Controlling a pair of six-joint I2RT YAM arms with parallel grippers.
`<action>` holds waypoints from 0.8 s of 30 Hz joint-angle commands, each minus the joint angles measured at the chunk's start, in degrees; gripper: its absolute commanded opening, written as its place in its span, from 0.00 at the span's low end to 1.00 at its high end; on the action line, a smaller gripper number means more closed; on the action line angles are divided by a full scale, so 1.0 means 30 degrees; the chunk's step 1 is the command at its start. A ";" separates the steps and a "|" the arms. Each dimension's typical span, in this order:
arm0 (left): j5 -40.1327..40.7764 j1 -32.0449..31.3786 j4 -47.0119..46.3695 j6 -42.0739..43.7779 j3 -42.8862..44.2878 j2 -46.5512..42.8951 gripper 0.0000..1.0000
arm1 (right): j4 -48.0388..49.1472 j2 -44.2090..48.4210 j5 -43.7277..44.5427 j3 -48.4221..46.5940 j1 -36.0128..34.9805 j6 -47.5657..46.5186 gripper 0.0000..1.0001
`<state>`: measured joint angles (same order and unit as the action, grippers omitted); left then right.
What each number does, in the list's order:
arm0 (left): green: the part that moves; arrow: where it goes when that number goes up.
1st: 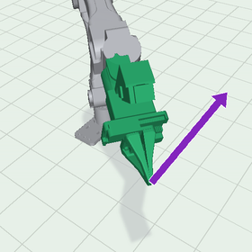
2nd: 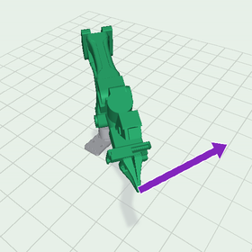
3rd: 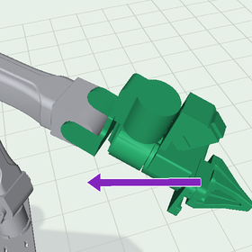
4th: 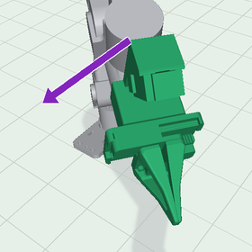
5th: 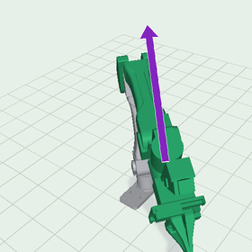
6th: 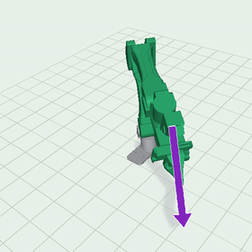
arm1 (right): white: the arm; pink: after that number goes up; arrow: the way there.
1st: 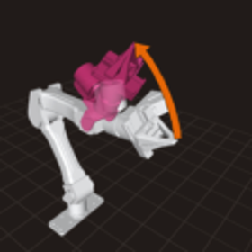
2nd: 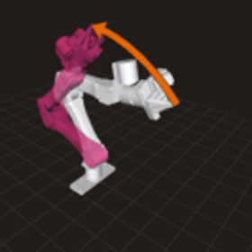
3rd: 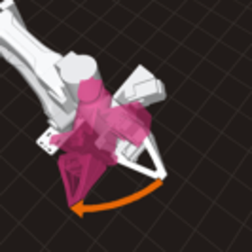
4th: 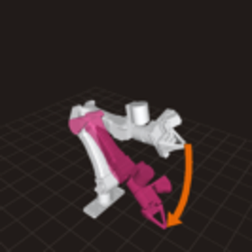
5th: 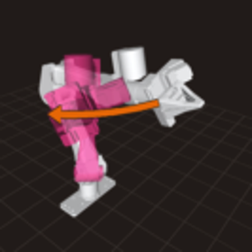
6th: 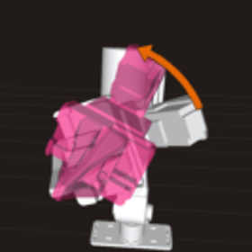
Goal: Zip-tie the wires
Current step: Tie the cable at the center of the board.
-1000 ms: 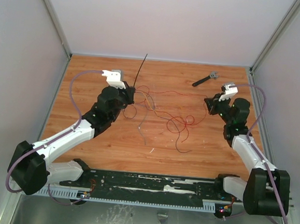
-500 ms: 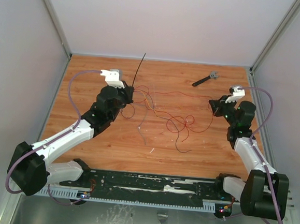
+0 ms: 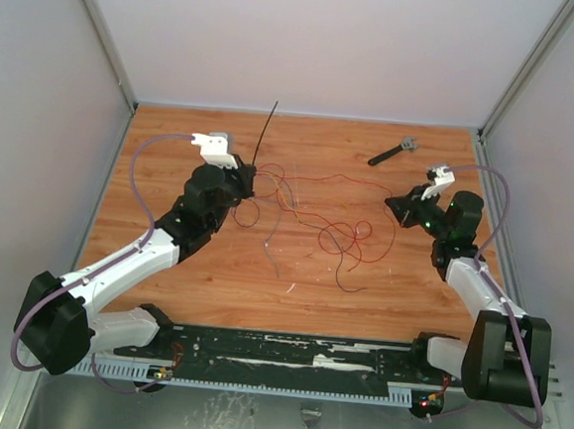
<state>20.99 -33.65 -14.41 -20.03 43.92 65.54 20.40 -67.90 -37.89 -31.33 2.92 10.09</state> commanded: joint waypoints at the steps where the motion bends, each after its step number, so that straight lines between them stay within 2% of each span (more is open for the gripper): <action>1: 0.0136 0.0171 -0.0476 -0.0174 0.0270 -0.0042 0.00 | -0.0080 -0.0431 -0.0699 -0.0842 -0.0382 -0.0466 0.06; 4: 0.0093 0.0171 -0.0469 -0.0221 0.0337 -0.0005 0.00 | -0.0180 -0.0388 -0.0635 -0.1021 -0.0376 -0.0348 0.11; 10: -0.0112 0.0171 -0.0498 -0.0433 0.0418 0.0093 0.00 | -0.0526 0.0016 -0.0733 -0.1296 -0.0850 -0.0316 0.36; 14: -0.0290 0.0171 -0.0472 -0.0717 0.0460 0.0099 0.00 | 0.0196 0.0473 -0.0876 -0.1221 -0.1781 0.0731 0.38; 17: -0.0553 0.0171 -0.0411 -0.0898 0.0534 0.0152 0.00 | 0.2006 0.1005 -0.0501 -0.0426 -0.3467 0.1686 0.39; 20: -0.0745 0.0171 -0.0410 -0.1016 0.0535 0.0208 0.00 | 0.3937 0.1171 0.1219 0.0424 -0.5617 0.1260 0.44; 24: -0.0860 0.0171 -0.0288 -0.1167 0.0549 0.0331 0.00 | 0.6267 0.0180 0.1595 0.0619 -0.7388 0.0915 0.42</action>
<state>19.31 -33.52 -14.37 -22.48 43.92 66.08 29.67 -65.43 -36.25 -30.57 -15.16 13.13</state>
